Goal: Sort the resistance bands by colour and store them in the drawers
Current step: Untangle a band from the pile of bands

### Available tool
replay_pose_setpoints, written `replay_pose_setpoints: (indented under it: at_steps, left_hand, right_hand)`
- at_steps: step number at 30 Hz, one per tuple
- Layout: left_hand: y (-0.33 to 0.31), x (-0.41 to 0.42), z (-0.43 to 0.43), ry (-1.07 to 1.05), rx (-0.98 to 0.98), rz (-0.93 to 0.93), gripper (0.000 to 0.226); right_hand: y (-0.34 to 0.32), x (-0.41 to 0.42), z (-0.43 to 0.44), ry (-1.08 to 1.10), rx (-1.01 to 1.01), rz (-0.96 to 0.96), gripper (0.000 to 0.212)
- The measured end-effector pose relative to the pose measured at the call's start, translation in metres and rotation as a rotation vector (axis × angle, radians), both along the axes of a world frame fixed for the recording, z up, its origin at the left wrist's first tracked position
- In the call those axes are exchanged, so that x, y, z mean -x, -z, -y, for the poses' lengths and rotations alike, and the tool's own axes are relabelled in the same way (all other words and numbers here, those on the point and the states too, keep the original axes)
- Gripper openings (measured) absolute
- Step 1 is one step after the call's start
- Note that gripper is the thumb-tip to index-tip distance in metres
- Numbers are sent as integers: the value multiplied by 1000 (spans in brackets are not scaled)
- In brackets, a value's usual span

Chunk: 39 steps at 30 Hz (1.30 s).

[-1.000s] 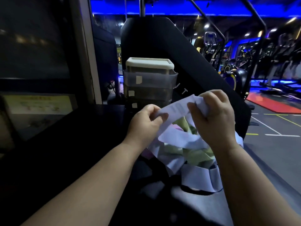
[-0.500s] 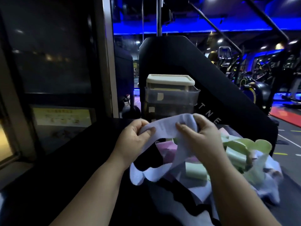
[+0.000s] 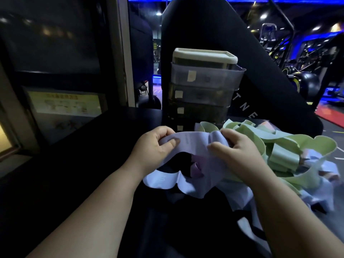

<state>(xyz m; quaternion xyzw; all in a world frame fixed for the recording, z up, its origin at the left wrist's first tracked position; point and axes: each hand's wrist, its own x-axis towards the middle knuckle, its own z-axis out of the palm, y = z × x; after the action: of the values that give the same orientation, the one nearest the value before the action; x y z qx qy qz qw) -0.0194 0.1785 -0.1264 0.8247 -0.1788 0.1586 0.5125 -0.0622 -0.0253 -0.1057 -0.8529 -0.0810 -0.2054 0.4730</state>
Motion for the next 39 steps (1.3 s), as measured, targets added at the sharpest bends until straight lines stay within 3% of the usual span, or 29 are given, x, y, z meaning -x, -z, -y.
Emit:
replay_pose_setpoints:
  at_steps: [7, 16, 22, 25, 29, 39]
  left_hand:
    - [2, 7, 3, 16, -2, 4, 9]
    - [0, 15, 4, 35, 9, 80, 12]
    - [1, 17, 7, 83, -23, 65, 15]
    - [2, 16, 5, 106, -120, -4, 10]
    - [8, 13, -2, 123, -285, -126, 26]
    - [15, 9, -8, 82, -464, -243, 19]
  right_hand:
    - [-8, 15, 5, 43, 191, 120, 41]
    - [-12, 19, 13, 53, 160, 98, 15]
    - [-12, 16, 16, 86, 215, 138, 30]
    - [-13, 11, 26, 151, 76, 202, 28]
    - [-15, 9, 39, 196, -183, 251, 5]
    - [-22, 13, 56, 254, -434, 389, 14]
